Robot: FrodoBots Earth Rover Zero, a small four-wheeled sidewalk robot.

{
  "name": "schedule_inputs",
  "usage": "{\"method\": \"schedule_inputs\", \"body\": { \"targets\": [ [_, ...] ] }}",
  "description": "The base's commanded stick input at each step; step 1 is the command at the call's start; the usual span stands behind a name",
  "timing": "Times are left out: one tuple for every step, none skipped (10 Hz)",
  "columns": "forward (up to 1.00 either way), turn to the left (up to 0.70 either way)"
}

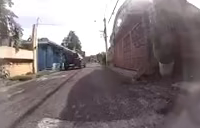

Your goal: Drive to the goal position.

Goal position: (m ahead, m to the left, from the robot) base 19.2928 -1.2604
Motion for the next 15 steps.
{"method": "schedule_inputs", "body": {
  "targets": [
    [0.7,0.0],
    [0.75,0.0],
    [0.85,0.0],
    [0.85,0.0],
    [0.85,0.0],
    [0.85,0.0],
    [0.85,0.0],
    [0.85,0.0],
    [0.85,0.0],
    [0.85,0.0],
    [0.85,0.0],
    [0.85,0.0],
    [0.85,0.0],
    [0.85,0.0],
    [0.85,0.0]
  ]
}}
